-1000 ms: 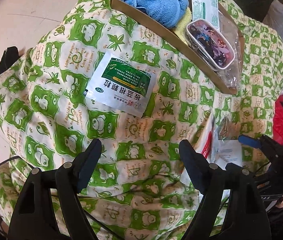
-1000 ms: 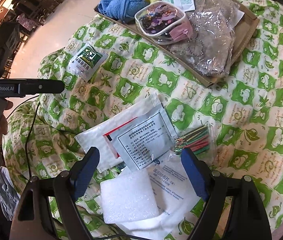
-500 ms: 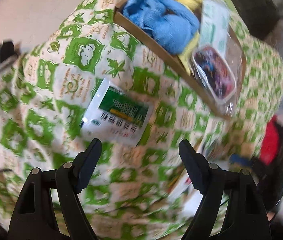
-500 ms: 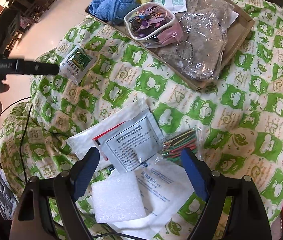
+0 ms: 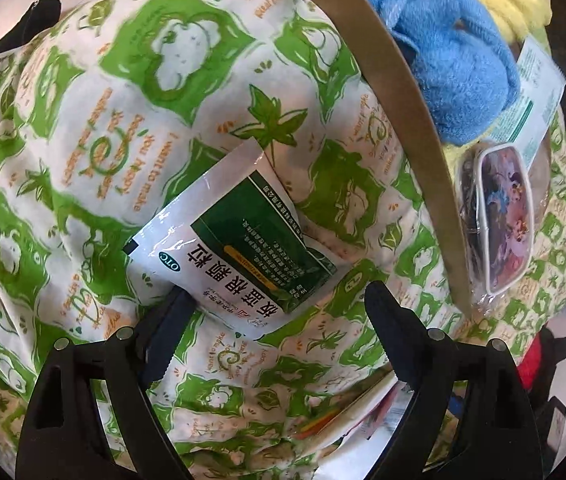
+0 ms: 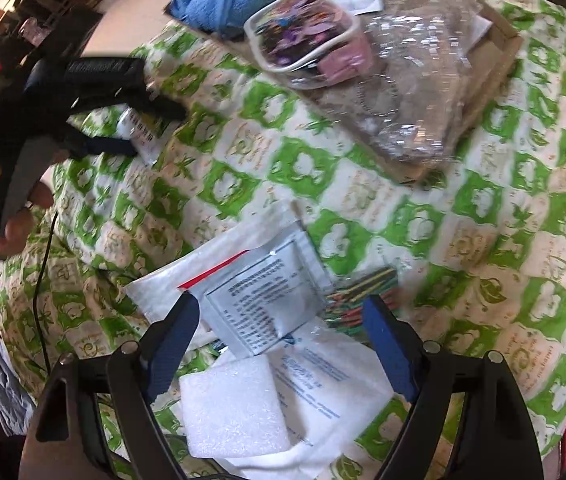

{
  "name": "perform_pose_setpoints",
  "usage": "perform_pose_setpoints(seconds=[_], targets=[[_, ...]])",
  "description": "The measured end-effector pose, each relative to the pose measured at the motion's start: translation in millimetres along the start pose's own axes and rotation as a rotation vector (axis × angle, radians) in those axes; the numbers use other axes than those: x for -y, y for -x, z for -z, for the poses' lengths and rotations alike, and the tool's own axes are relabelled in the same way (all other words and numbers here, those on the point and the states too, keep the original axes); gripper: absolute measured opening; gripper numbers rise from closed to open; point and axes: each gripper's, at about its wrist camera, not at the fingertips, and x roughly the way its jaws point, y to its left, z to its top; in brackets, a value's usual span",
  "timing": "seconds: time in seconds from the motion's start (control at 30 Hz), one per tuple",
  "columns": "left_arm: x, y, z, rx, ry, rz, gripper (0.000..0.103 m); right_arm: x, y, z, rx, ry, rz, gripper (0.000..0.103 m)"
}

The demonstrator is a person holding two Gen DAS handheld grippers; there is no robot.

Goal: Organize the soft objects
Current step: 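Grasp the green-printed granule sachet with the left gripper, then lift the green sachet with the left gripper while the right grasps the white paper packet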

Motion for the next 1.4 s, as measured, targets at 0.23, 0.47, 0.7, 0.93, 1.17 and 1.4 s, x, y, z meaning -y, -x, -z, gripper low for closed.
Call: perform_pose_setpoints(seconds=[0.23,0.47,0.7,0.93,1.17,1.4], targets=[[7,-4,7,0.01,-0.119,-0.049,0.077,-3,-19,-12,-0.061,-0.054,-0.014,0.084],[24,-9,30,0.058,-0.287,-0.183,0.048,5,-21,-9,-0.072,-0.082,-0.045,0.084],[29,-13,43,0.053,-0.344,-0.202,0.047,-14,-41,4,-0.142,0.024,-0.059,0.083],[30,-14,38,0.04,-0.347,-0.191,0.047,12,-57,-19,-0.137,0.032,-0.016,0.083],[28,-18,36,0.028,-0.359,-0.21,0.047,23,-64,-24,-0.138,-0.002,-0.083,0.082],[27,-16,31,-0.004,-0.316,-0.168,0.054,28,-69,-46,-0.15,0.039,-0.084,0.086]])
